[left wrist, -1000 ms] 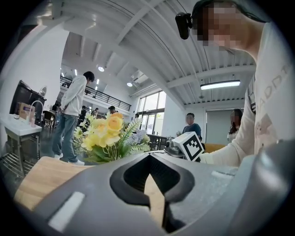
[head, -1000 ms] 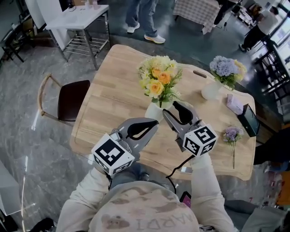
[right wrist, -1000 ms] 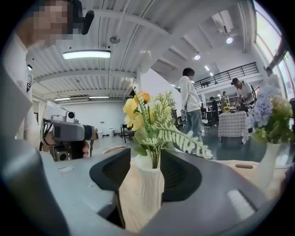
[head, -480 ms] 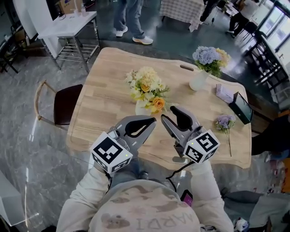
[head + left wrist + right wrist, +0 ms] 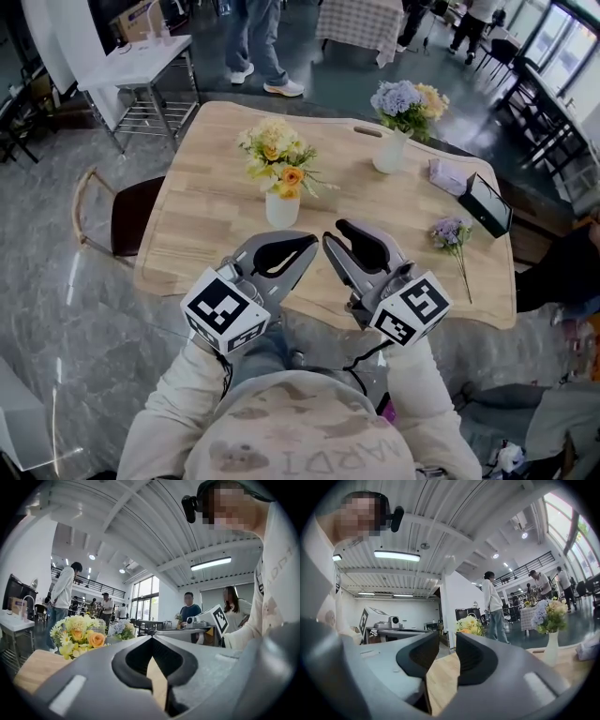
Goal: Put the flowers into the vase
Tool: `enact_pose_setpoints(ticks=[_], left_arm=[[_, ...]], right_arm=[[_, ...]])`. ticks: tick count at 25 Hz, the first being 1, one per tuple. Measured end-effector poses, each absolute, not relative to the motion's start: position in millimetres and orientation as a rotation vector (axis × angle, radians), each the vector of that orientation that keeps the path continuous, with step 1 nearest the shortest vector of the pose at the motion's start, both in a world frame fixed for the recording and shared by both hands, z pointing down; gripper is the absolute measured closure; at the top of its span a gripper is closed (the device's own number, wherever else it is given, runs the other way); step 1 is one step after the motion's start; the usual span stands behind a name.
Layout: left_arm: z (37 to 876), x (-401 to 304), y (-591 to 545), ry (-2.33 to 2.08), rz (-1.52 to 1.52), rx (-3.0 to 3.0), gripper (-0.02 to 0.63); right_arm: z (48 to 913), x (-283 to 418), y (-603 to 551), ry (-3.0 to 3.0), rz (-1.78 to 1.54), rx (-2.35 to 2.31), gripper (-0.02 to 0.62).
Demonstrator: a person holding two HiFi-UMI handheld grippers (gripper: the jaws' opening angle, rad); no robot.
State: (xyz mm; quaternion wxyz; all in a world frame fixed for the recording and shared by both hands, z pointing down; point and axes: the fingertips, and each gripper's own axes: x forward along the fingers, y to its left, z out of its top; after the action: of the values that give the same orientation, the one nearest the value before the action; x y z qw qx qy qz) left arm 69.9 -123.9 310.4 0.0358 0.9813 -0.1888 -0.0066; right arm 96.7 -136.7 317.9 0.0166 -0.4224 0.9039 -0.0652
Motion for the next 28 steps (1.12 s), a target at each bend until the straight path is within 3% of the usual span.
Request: enact_pose_setpoints(ticks=[11, 28], left_arm=[[293.4, 75.7, -67.5, -0.671, -0.012, 3.041, 0.605], [290.7, 58.7, -67.2, -0.674, 0.016, 3.043, 0.605]], right_arm=[[302.5, 100.6, -76.9, 2.771, -0.169, -1.307, 0.569], [298.8, 69.9, -71.1, 2.807, -0.17, -1.271, 0.571]])
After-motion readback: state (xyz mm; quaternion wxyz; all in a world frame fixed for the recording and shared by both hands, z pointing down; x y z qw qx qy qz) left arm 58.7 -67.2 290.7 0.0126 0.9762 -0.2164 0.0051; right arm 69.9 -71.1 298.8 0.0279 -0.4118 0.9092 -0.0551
